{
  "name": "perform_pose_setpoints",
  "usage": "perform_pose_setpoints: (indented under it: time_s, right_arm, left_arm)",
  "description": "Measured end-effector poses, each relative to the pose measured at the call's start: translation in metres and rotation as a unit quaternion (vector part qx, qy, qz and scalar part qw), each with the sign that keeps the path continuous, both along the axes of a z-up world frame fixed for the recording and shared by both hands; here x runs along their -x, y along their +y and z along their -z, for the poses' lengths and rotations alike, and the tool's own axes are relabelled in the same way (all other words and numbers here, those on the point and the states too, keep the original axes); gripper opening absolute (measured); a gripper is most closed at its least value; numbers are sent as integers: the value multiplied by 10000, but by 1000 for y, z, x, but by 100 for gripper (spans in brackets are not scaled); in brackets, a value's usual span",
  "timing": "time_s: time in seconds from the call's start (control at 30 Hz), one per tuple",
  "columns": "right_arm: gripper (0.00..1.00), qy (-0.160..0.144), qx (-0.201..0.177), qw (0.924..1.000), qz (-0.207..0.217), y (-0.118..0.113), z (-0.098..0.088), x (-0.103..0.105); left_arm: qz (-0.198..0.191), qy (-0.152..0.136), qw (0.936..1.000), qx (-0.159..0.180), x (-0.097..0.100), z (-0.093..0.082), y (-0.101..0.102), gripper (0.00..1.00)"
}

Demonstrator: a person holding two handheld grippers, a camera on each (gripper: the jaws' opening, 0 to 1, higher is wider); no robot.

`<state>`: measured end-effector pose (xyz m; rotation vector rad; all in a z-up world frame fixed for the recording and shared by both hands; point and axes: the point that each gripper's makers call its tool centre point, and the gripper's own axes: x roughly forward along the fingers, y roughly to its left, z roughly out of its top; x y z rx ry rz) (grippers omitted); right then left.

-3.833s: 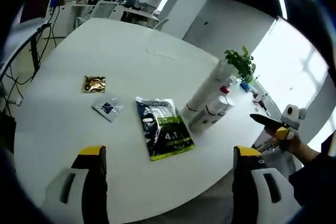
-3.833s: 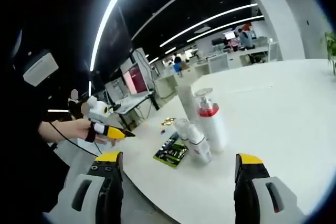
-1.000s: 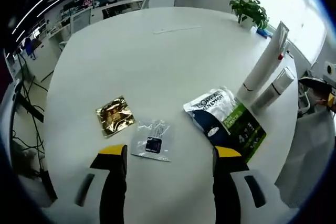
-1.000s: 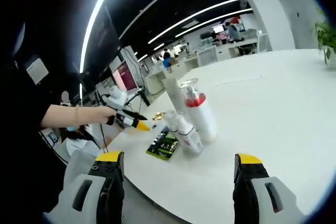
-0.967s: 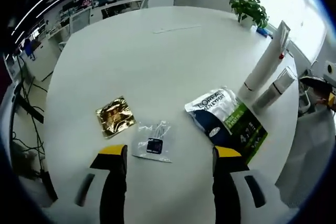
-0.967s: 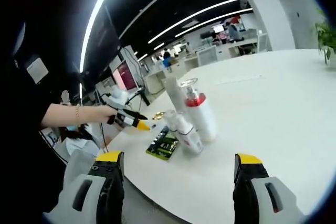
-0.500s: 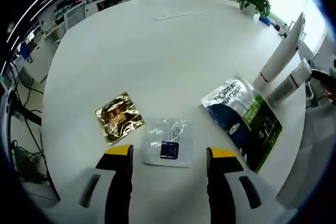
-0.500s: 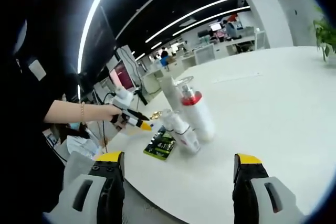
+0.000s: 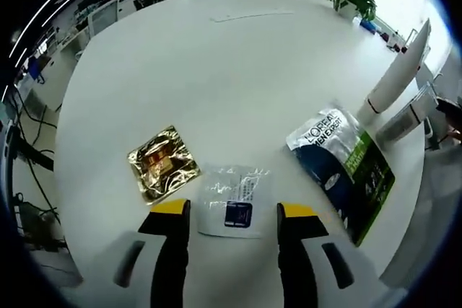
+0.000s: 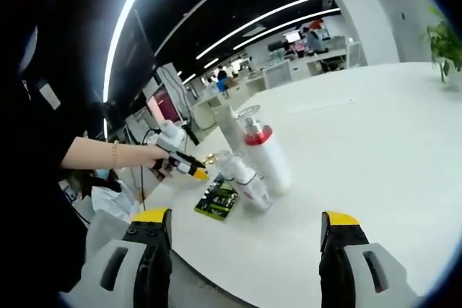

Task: Arrange the skincare products in the storage area until every visible bottle or jar stands upright without overlapping.

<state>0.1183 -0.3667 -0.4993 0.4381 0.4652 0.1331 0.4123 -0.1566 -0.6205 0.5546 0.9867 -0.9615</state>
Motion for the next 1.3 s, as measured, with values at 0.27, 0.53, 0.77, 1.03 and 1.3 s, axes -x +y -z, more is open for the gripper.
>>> perform_pose_setpoints:
  time_s: [0.27,0.53,0.77,1.03,1.3]
  right_arm:
    - [87,-2,30,10000,37,-2,0,0]
    - [87,10,92,10000,15,-1,1,0]
    - [87,-35,115,9999,5,-1,-1,-1]
    - [86,-86,210,9997,-69,1,-4,-1]
    - [86,-126,237,9996,-134,3,-4,-1]
  left_arm:
    - [167,-126,9998,21,1,0,0,34]
    - [363,-137,9992,-34,1,-3,0,34]
    - [1071,-380,9935,-118,10,-22,-4,34]
    - [1614,-458,9858,-90,27,-46,-5,35]
    - [2309,-492,9716,-169,52,-59,3,35]
